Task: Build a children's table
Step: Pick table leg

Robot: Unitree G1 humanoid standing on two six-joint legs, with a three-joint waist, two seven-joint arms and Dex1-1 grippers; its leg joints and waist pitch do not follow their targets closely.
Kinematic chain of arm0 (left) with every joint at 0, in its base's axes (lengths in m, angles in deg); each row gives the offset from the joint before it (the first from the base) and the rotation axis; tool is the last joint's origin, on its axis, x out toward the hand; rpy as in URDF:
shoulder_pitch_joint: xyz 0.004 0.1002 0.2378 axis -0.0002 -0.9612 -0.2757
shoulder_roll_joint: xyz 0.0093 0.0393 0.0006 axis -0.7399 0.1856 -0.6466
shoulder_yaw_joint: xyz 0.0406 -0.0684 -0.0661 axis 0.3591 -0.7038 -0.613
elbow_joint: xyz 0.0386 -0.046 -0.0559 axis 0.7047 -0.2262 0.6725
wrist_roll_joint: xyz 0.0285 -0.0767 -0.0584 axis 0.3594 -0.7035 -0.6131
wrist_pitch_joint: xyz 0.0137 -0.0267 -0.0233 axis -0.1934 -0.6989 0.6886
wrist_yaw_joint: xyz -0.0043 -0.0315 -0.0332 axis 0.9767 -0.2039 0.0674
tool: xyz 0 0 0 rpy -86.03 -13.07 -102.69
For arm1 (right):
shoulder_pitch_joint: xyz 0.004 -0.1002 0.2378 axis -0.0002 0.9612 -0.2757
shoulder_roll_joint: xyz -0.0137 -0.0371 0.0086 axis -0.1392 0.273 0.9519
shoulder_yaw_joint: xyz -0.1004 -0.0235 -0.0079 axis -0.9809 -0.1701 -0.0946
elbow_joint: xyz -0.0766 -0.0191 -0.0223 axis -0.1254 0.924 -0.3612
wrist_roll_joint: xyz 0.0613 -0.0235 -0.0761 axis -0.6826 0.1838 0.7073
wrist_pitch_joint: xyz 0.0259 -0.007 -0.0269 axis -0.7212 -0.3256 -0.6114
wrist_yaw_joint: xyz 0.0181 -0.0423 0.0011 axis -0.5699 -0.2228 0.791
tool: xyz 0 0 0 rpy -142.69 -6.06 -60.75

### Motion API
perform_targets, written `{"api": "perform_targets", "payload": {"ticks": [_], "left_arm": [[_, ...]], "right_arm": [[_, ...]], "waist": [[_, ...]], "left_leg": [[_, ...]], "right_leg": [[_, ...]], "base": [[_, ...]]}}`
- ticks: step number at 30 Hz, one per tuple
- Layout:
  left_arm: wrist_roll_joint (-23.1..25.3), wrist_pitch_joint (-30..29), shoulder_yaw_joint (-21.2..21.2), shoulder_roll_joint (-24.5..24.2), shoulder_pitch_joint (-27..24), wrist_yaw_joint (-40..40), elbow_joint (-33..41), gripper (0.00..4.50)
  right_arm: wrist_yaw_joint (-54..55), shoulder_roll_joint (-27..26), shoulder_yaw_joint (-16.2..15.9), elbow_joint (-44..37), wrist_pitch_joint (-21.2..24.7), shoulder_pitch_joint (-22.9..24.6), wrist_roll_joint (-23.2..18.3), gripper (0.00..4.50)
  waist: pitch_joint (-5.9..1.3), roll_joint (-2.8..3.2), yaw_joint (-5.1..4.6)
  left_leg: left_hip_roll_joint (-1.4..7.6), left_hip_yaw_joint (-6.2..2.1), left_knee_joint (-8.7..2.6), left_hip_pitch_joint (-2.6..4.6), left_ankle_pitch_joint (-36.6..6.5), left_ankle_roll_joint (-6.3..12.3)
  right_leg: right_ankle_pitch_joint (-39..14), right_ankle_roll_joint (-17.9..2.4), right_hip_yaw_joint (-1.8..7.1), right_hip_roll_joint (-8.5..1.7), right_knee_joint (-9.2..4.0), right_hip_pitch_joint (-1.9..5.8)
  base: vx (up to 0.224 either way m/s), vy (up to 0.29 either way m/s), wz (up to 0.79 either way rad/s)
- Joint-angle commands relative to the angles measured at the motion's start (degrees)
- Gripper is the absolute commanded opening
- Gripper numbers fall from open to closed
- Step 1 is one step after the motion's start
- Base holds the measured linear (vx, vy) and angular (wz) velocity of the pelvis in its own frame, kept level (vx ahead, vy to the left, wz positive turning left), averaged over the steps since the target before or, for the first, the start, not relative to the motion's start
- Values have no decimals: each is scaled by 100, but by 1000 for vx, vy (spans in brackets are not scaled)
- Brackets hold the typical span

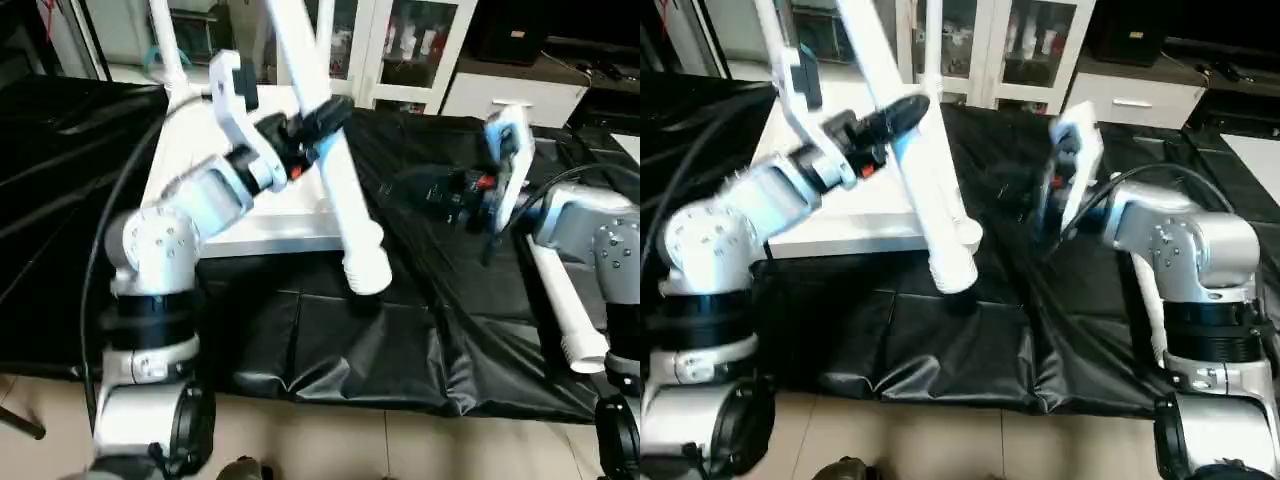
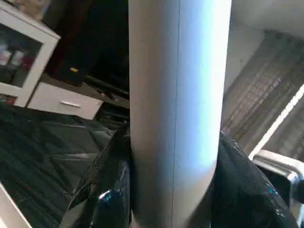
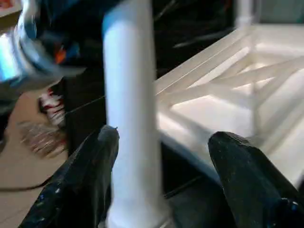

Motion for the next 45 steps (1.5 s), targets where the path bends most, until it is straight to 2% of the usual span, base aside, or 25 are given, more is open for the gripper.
{"api": "perform_targets", "payload": {"ticks": [1,8,10,11,12,17,21,23,30,36,45], "left_arm": [[-5,-64,171,-20,85,-148,125,178],[92,-91,539,-107,81,-399,147,178],[122,-104,630,-123,94,-486,140,178],[142,-96,688,-143,96,-550,142,178],[161,-93,800,-184,110,-683,148,178],[199,-72,1026,-301,149,-927,155,178],[242,-45,1111,-338,175,-1040,140,178],[250,-29,1137,-337,183,-1081,135,178],[229,-19,1174,-320,196,-1132,146,178],[252,-12,1163,-313,216,-1155,118,178],[344,10,1124,-294,234,-1018,92,178]], "right_arm": [[-94,66,-183,-151,48,31,-44,338],[-129,15,-695,-230,0,82,175,338],[-137,21,-826,-196,-27,65,280,338],[-131,15,-872,-173,-44,55,316,338],[-122,24,-956,-122,-25,25,326,338],[-219,137,-1185,-60,7,-30,364,338],[-327,165,-1231,-57,25,-37,376,338],[-383,182,-1271,-68,32,-34,363,310],[-400,188,-1366,-110,28,26,333,259],[-466,209,-1407,-137,38,70,354,195],[-420,218,-1412,-110,-5,108,386,186]], "waist": [[-473,-95,33],[-475,-78,72],[-477,-86,82],[-478,-52,86],[-475,-75,73],[-474,-72,75],[-470,-90,72],[-474,-73,80],[-478,-72,79],[-480,-66,79],[-486,-67,80]], "left_leg": [[559,-251,-409,137,-395,24],[570,-255,-438,170,-567,-236],[568,-257,-440,161,-545,-258],[562,-262,-441,154,-538,-285],[565,-262,-447,151,-562,-297],[568,-264,-449,157,-617,-319],[571,-262,-449,152,-645,-301],[572,-262,-446,157,-638,-305],[569,-261,-440,150,-572,-273],[577,-267,-444,157,-621,-302],[576,-265,-435,155,-569,-273]], "right_leg": [[-719,-1246,391,-550,-393,266],[-686,-1213,398,-548,-388,247],[-620,-1207,398,-551,-382,255],[-601,-1206,400,-557,-376,260],[-581,-1210,401,-552,-379,261],[-606,-1215,404,-558,-379,269],[-603,-1235,408,-561,-380,270],[-624,-1242,405,-563,-375,270],[-479,-1308,404,-563,-361,275],[-457,-1323,401,-560,-355,277],[-409,-1343,402,-560,-348,280]], "base": [[0,0,0],[0,0,0],[0,0,0],[0,0,0],[0,0,0],[0,0,0],[0,0,0],[0,0,0],[0,0,0],[0,0,0],[0,0,0]]}}
